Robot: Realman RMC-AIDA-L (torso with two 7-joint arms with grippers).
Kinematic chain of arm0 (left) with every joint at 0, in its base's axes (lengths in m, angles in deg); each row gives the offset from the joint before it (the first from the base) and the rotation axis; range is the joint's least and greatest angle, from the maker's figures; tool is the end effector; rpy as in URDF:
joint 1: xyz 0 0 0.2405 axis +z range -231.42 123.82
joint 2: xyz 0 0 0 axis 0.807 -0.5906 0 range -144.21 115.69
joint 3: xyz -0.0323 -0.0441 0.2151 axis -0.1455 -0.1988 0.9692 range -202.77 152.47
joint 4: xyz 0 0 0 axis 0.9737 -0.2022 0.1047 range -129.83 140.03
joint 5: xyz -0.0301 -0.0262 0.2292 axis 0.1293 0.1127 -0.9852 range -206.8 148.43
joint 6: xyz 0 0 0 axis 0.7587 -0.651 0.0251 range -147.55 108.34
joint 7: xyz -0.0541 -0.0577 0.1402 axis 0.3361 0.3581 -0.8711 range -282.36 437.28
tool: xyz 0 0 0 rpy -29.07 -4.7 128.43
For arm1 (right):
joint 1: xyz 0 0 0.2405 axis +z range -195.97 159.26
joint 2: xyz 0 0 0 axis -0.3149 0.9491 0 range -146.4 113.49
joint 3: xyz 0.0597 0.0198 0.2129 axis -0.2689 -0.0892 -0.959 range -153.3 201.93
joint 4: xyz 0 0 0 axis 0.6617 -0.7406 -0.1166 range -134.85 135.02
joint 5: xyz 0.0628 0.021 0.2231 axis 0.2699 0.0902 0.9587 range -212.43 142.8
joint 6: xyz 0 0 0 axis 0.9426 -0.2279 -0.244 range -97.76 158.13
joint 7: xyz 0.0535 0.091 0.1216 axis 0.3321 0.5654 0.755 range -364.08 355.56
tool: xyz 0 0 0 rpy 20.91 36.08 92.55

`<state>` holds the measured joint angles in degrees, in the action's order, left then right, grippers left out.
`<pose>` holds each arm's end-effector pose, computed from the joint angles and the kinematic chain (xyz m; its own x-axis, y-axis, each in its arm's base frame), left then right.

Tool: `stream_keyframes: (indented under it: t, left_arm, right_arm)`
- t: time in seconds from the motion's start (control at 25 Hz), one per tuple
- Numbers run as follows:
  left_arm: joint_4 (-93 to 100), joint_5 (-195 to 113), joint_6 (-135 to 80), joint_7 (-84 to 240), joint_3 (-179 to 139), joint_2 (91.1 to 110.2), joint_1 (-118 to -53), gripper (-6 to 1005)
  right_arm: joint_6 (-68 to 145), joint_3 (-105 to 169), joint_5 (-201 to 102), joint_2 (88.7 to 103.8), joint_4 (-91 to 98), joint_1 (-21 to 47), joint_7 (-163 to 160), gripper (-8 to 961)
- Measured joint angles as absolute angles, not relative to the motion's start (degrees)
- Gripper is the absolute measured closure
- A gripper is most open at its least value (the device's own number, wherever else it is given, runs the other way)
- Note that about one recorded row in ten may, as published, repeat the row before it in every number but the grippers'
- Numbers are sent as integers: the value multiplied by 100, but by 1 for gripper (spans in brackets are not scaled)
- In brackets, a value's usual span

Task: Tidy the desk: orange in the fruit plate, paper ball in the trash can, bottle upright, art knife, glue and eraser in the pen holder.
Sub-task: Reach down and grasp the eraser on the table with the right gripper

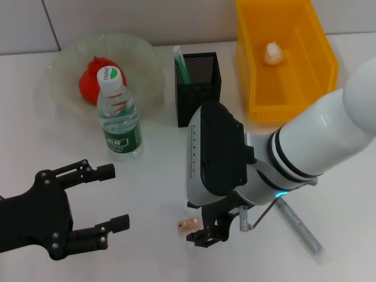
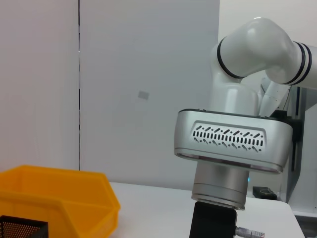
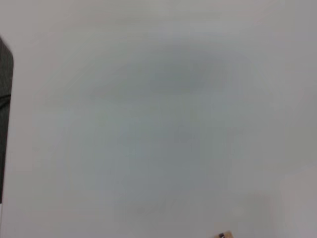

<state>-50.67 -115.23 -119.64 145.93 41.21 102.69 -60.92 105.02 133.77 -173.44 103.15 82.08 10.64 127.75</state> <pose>-0.2288 0.2544 0.0254 0.7814 0.0543 0.6216 0.1816 -0.9729 -0.1432 0.1067 0.2958 -0.1035 0.9456 -0.0905 0.3125 -0.0522 -0.9903 -0.1288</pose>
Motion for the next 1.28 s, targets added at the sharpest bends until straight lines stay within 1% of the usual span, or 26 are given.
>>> stream_keyframes:
  t: [0.76,1.0,1.28]
  left_arm:
    - [-5078,-11540,-12000,14654,4135,10263,-6087,208]
    - [-5080,-11541,-12000,14655,4145,10268,-6091,208]
    - [-5087,-11541,-11999,14655,4146,10272,-6094,208]
  right_arm:
    - [10259,13596,-17341,10316,8185,1030,12821,369]
    - [10203,13613,-17342,10316,8143,1033,12832,577]
    - [10148,13612,-17342,10316,8129,1030,12836,621]
